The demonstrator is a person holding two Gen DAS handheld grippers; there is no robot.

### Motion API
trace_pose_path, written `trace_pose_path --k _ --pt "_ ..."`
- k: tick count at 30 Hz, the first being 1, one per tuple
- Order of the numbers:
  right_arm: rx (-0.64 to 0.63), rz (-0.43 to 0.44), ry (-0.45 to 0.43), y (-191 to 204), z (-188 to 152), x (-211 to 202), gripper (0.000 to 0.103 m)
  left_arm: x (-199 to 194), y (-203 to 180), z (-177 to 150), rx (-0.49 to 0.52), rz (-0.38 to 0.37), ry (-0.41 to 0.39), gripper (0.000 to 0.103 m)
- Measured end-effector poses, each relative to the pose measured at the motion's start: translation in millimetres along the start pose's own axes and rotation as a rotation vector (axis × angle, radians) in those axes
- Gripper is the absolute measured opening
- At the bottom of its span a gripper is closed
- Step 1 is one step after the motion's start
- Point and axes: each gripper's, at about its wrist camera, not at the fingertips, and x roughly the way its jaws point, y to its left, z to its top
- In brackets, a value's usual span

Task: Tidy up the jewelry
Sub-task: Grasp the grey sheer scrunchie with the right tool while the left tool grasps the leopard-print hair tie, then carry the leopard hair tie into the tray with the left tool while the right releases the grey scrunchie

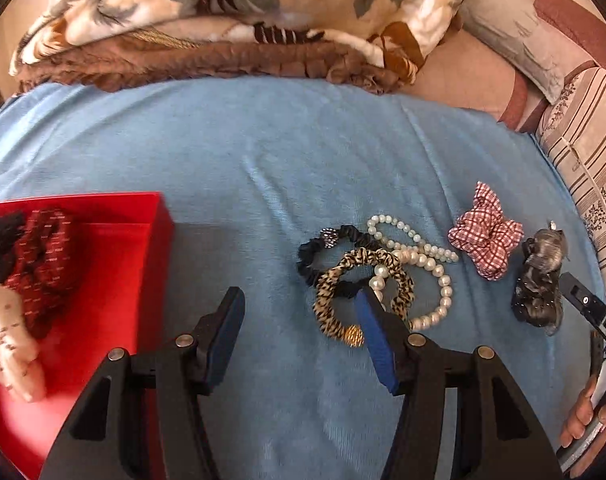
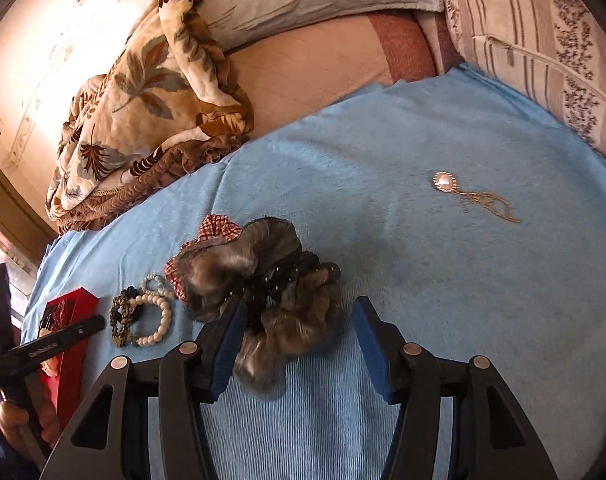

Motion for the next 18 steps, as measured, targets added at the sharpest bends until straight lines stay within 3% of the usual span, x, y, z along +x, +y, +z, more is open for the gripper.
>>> trace_pose_path --k 7,10,11,13,18 --pt "0.031 0.028 0.034 -3.1 2.6 22.0 0.059 14.0 -8.3 -2.8 0.025 0.0 0.01 0.055" --pt "0.042 0.045 0.041 -3.4 2.2 25.3 0.058 12.1 -10.3 -5.2 0.024 -0.005 0.019 0.022" --pt "0.046 0.055 0.04 -3.2 2.0 25.1 0.044 12.5 -11.4 -5.7 0.021 -0.009 0.027 0.006" --pt "0.044 0.078 0.058 -1.0 1.6 26.2 0.022 10.2 -12.6 -8.3 0.004 -0.018 0.036 0.006" --pt "0.056 0.112 0.038 5.7 -1.0 13.5 0.015 -14.7 -21.6 -20.3 0.018 -0.043 0.012 0.006"
